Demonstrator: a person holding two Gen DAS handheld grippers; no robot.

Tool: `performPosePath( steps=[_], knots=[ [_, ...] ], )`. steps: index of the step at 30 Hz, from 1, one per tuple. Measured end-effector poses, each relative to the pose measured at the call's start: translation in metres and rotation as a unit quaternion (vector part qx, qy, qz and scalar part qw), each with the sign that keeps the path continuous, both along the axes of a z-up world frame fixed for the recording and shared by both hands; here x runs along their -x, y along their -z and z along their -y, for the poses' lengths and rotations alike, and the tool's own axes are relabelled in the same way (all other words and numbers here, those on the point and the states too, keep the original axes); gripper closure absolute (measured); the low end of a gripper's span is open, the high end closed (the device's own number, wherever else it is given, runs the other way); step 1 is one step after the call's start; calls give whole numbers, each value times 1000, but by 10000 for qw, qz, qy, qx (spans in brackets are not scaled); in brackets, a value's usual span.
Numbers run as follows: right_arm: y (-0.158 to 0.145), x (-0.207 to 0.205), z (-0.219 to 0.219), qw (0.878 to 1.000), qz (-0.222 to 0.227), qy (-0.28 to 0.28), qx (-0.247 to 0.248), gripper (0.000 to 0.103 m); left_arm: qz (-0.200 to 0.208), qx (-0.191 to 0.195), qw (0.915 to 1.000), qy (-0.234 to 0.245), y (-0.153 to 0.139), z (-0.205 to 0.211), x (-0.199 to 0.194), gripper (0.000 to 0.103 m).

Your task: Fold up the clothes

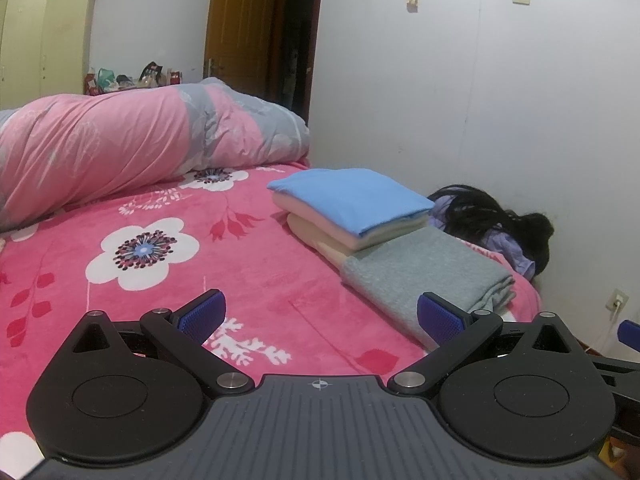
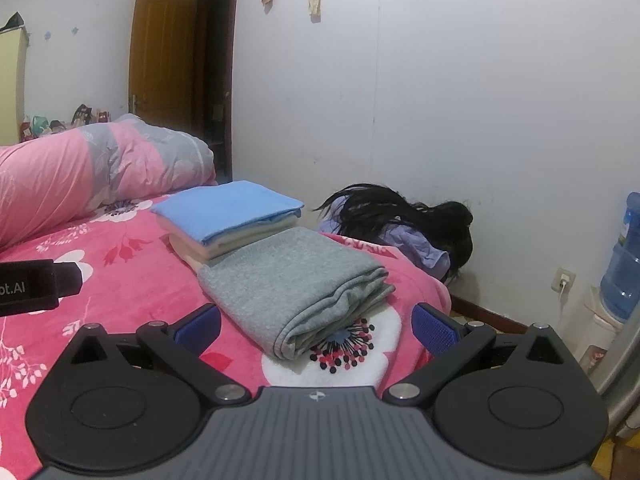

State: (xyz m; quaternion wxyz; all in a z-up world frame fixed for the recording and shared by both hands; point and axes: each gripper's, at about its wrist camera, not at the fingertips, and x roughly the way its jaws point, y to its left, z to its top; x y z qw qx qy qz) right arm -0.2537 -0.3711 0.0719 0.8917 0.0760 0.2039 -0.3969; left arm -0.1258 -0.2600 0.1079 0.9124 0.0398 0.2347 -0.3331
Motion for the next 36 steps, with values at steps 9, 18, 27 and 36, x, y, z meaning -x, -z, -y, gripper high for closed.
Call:
performPosePath(
  steps=[9, 18, 27, 36],
  knots=[
    [0, -3, 1, 10000, -22, -18, 3, 0, -17, -5, 10000, -12, 1, 0, -2, 0],
    [1, -7, -5, 10000, -47, -48, 15, 0, -48, -13, 10000, -43, 1, -1, -4, 0],
    [2, -8, -7, 10000, -62, -55, 11, 0, -58, -22, 10000, -46, 2, -2, -6, 0],
    [3, -8, -8, 9999, -69, -74, 9, 0, -74, -29, 10000, -58, 3, -2, -5, 0]
  ],
)
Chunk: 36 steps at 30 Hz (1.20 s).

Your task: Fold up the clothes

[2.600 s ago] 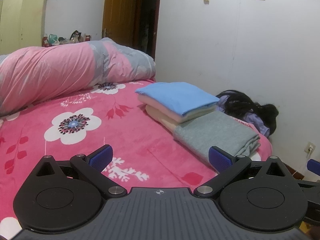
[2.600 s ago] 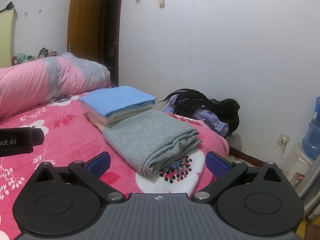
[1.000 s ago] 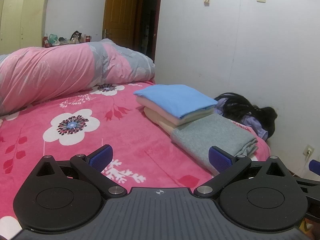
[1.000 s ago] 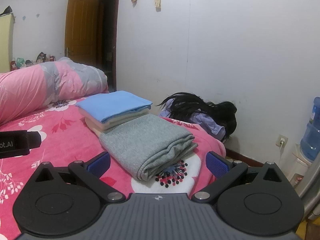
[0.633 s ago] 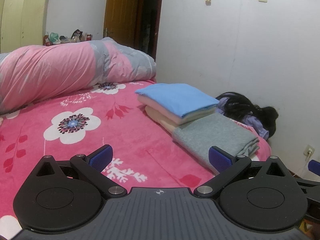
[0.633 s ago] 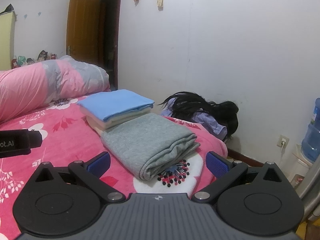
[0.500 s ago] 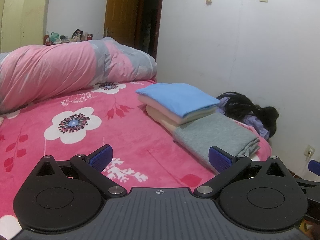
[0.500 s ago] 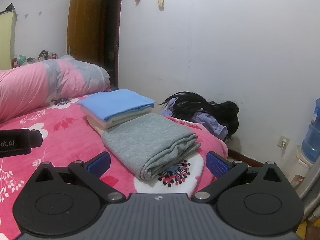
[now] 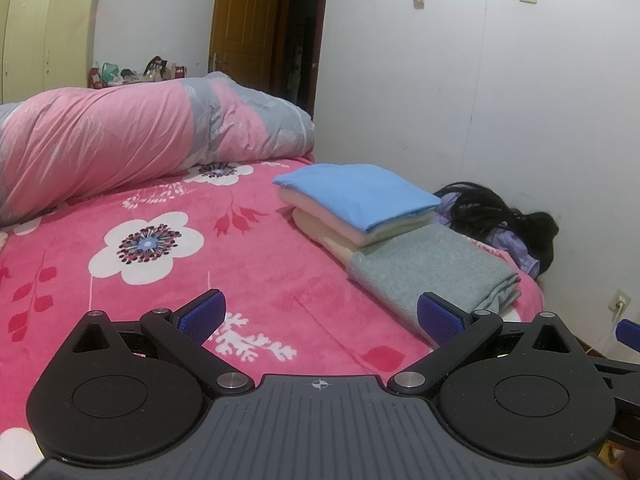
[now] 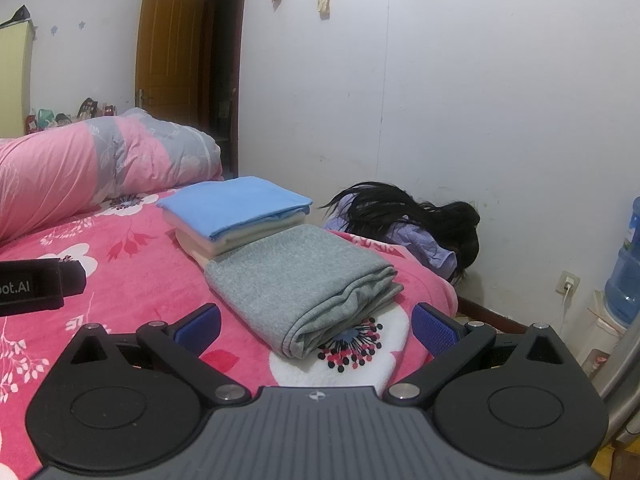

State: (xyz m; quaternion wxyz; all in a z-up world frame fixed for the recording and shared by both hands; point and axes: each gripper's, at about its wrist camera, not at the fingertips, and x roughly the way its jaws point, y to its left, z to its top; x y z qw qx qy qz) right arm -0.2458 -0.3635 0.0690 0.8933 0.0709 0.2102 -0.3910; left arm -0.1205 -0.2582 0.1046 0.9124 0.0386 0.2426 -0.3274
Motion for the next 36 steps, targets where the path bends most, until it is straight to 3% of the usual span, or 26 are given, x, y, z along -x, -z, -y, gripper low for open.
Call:
performPosePath(
  steps=[36],
  knots=[
    [1, -2, -2, 10000, -16, -24, -18, 0, -21, 6, 10000, -3, 1, -3, -2, 0]
  ],
)
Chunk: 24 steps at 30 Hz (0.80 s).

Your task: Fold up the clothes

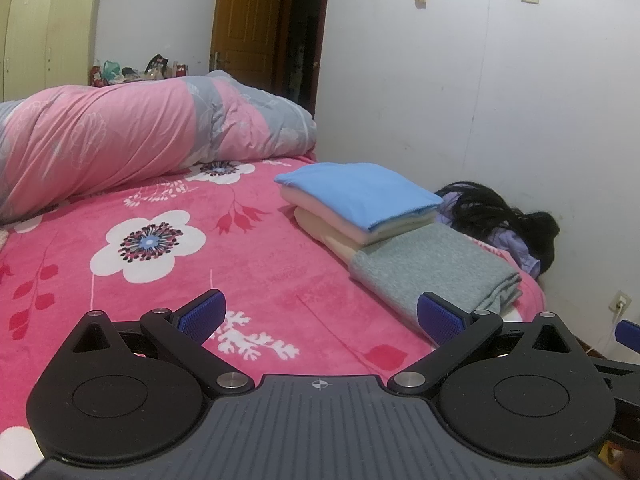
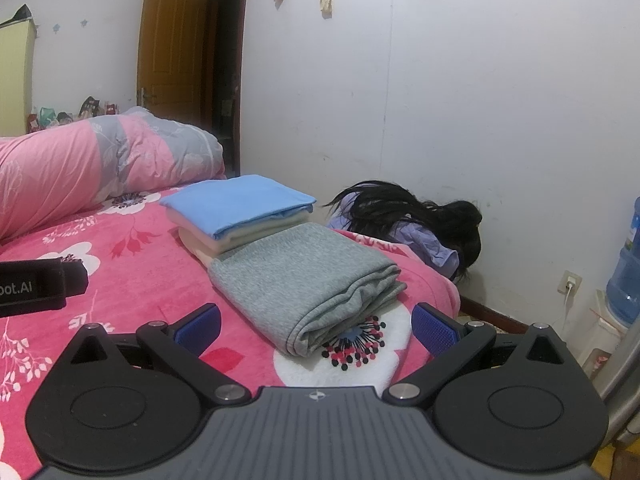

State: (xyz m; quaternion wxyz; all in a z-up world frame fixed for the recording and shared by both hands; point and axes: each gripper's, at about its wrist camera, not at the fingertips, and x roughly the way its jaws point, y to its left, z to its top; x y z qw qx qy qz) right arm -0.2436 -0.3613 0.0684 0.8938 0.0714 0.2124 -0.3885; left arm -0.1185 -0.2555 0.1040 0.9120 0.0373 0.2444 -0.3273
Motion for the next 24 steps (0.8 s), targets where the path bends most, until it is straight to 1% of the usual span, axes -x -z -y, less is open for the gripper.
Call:
performPosePath(
  steps=[24],
  knots=[
    [-3, 0, 1, 10000, 43, -1, 3, 0, 11, -11, 10000, -1, -1, 0, 1, 0]
  ],
)
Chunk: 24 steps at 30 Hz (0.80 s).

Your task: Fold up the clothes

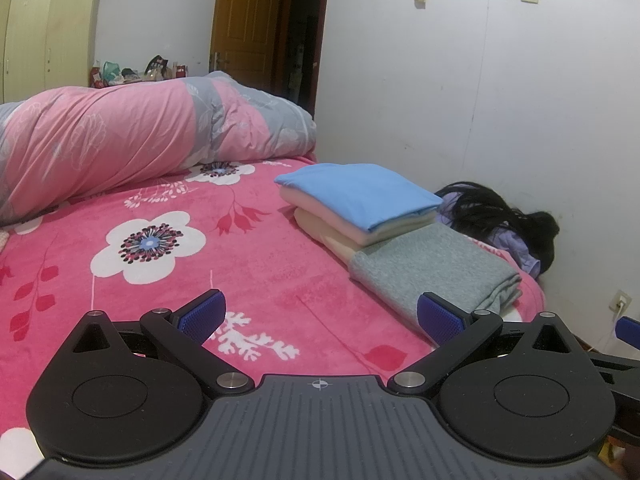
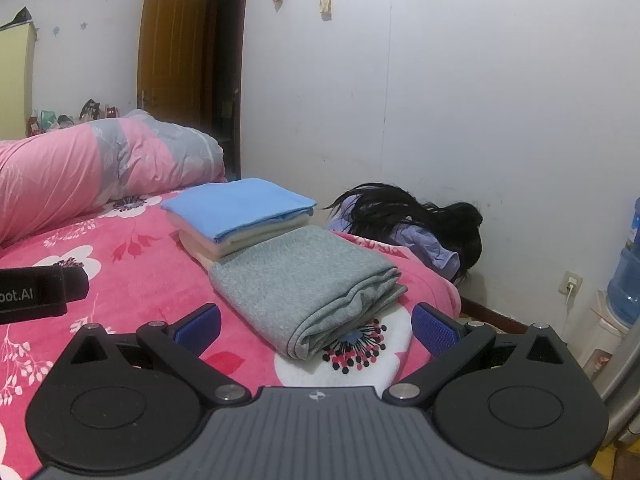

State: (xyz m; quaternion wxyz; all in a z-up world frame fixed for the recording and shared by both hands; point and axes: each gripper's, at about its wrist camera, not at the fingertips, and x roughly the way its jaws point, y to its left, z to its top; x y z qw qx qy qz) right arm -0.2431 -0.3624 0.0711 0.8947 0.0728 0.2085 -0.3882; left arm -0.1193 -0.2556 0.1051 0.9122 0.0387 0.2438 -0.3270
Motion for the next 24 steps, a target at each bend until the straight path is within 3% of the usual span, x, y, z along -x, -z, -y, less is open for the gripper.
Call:
performPosePath(
  steps=[24],
  knots=[
    [0, 0, -3, 10000, -24, -9, 2, 0, -30, 12, 10000, -5, 0, -1, 0, 0]
  ],
)
